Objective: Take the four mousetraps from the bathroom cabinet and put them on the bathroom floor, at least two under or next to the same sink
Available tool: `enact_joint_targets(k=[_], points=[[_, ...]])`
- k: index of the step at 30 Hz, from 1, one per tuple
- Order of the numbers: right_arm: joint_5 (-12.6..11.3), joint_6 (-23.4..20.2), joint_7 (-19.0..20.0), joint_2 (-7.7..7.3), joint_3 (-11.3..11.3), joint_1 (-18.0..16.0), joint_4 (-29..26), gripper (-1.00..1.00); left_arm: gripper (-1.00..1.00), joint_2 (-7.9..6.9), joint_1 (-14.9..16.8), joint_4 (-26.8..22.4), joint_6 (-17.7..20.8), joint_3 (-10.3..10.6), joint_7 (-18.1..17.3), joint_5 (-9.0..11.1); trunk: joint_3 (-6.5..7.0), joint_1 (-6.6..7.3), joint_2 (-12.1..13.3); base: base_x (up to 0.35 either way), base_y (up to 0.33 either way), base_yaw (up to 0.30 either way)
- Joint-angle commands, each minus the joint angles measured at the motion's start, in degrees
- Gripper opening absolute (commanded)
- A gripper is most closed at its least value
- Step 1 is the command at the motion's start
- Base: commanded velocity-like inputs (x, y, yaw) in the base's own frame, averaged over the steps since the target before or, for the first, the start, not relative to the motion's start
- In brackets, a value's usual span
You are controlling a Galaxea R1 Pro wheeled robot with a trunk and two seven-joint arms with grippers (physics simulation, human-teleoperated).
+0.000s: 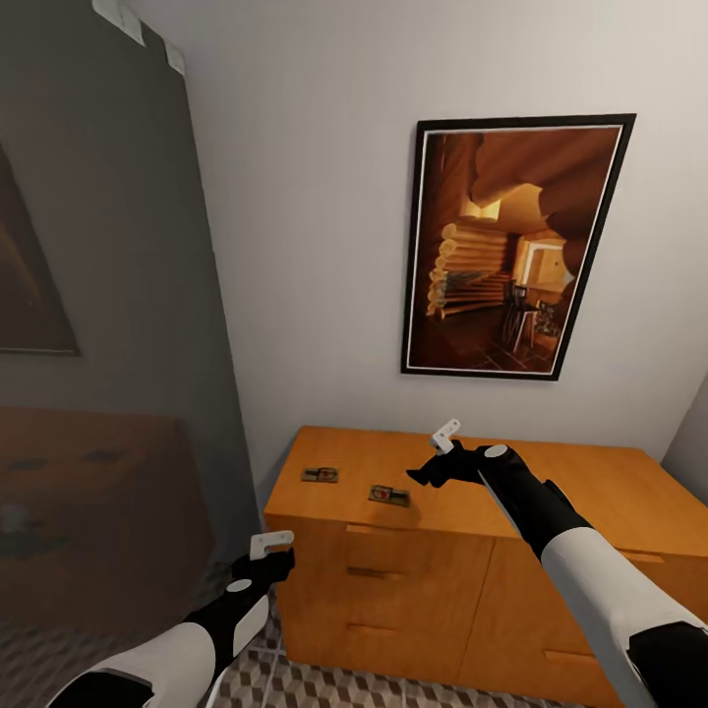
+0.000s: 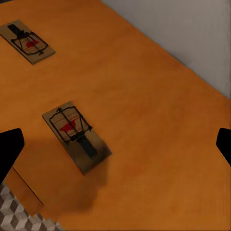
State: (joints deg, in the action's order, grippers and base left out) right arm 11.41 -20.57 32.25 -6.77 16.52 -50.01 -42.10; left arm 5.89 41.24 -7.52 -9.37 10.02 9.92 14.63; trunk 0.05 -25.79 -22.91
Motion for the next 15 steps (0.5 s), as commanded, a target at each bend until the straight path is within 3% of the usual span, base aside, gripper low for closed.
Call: enact_joint_targets(k=[1, 15], points=[[-0.02, 0.02, 0.00, 0.00, 0.00, 0.00, 0.00, 1.00, 1.00, 0.00, 0.00, 0.01, 0.01, 0.00, 0.00, 0.01, 0.00, 0.00, -0.01, 0.053, -0.029, 0.000], [-0.12, 0.09, 0.01, 0.00, -0.11, 0.00, 0.00, 1.00, 1.00, -0.08, -0.02, -0.03, 0.04, 0.00, -0.07, 0.03, 0.00, 0.00, -0.01, 0.013, -0.007, 0.000]])
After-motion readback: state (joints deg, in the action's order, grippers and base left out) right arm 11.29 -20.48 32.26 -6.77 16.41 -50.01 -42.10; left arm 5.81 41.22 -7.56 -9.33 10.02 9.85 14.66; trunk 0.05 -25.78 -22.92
